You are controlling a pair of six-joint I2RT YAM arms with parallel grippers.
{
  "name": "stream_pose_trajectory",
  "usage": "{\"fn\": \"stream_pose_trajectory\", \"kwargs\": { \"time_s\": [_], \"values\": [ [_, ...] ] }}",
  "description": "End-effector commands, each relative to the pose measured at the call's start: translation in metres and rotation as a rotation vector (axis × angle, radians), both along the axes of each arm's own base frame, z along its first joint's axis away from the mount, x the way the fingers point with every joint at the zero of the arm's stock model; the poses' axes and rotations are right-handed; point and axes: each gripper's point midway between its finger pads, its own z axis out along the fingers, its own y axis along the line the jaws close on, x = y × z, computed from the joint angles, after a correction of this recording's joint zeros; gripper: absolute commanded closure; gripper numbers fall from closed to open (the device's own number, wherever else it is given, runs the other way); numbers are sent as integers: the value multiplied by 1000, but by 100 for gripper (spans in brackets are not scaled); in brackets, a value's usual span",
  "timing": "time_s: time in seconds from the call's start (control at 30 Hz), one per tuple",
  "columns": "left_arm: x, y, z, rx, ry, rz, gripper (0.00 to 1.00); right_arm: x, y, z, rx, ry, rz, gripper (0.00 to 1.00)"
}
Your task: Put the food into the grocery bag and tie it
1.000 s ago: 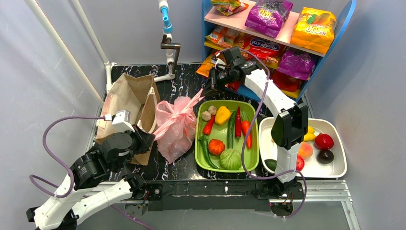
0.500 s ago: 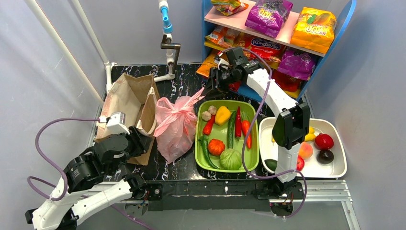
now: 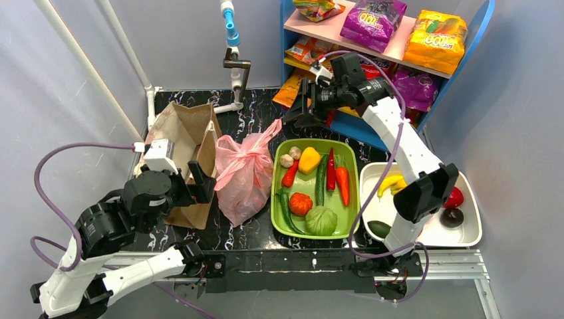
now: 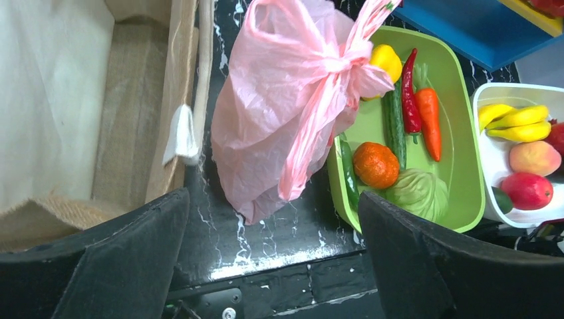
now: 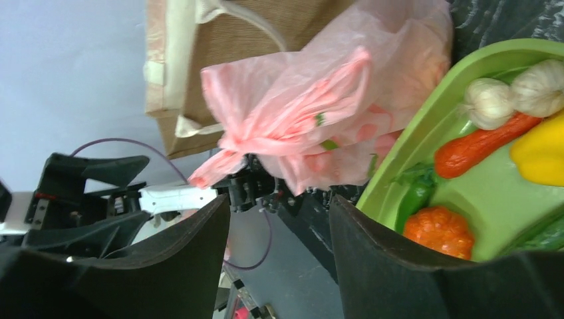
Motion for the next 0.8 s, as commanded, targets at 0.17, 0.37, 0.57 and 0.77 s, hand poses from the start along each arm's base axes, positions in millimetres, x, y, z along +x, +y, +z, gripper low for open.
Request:
{"fn": "stream_pose_trajectory", "kwargs": {
  "time_s": [0.17,0.37,0.57,0.77],
  "values": [
    [11,-18,24,167,-14,-134,2,-37,-1,172,490,-25,-53,25],
    [15,-33,22,168,1,-176,2,-56,-11,263,827,48,-13,20],
    [18,-48,16,181,35,-219,2,-64,-46,340,1139,67,-147,18],
    [24,-66,10,198,63,-257,2,-68,-82,376,1347,199,-276,16]
  ]
}}
